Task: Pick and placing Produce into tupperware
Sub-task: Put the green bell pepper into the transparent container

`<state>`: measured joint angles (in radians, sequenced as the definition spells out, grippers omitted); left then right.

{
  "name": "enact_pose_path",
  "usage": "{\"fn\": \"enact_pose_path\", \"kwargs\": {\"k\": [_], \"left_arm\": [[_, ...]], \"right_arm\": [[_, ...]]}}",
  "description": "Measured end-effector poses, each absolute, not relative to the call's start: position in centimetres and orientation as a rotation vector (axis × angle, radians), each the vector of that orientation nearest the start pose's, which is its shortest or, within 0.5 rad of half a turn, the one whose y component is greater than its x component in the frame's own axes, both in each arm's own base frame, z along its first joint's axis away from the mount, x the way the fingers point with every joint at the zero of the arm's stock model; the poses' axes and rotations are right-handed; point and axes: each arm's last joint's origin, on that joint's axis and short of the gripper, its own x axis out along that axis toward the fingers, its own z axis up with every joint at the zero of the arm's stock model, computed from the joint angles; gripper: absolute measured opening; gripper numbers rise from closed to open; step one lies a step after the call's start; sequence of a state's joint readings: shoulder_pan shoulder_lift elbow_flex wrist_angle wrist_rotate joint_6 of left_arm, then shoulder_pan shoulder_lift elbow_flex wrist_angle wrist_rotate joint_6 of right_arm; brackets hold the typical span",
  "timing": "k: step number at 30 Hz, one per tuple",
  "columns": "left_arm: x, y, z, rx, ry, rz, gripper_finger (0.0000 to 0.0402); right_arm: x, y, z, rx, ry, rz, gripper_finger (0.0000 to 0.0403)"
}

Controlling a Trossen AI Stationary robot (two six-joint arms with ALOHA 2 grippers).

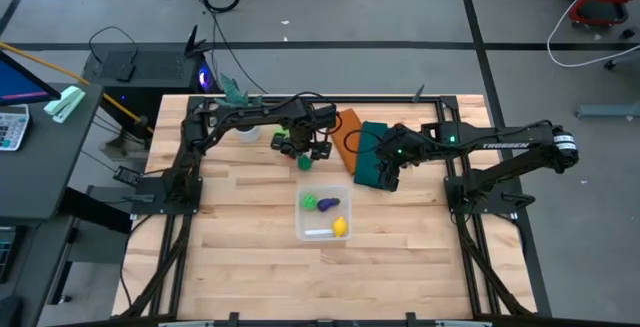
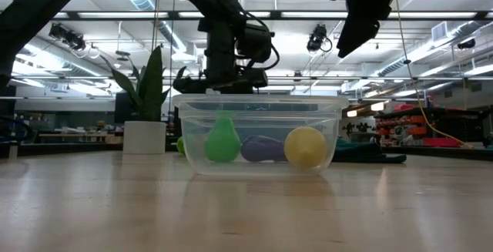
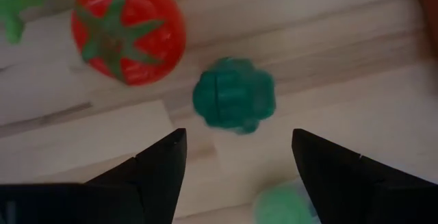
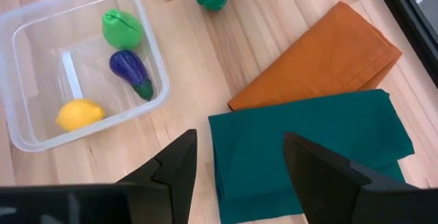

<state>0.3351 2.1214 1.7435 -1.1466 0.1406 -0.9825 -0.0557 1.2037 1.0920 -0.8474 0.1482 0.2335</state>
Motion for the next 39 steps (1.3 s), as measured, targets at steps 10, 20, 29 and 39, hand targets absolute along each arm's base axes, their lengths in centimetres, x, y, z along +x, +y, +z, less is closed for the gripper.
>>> {"fn": "enact_pose_path", "kwargs": {"k": [10, 20, 29, 39], "left_arm": [[39.4, 13.6, 18.7, -1.097, 1.307, 0.936, 0.0272], [39.7, 13.7, 18.6, -1.096, 1.279, 0.924, 0.0272], [39.9, 13.7, 18.7, -1.112, 1.264, 0.895, 0.0272], [40.2, 13.0, 18.7, -1.104, 1.270, 0.878, 0.0270]], "right_arm": [[23.1, -1.7, 30.4, 0.170, 0.928, -0.298, 0.0178], [23.1, -1.7, 30.4, 0.169, 0.925, -0.298, 0.0178], [23.1, -1.7, 30.4, 0.170, 0.925, -0.298, 0.0178], [23.1, -1.7, 30.4, 0.170, 0.925, -0.298, 0.0178]]}}
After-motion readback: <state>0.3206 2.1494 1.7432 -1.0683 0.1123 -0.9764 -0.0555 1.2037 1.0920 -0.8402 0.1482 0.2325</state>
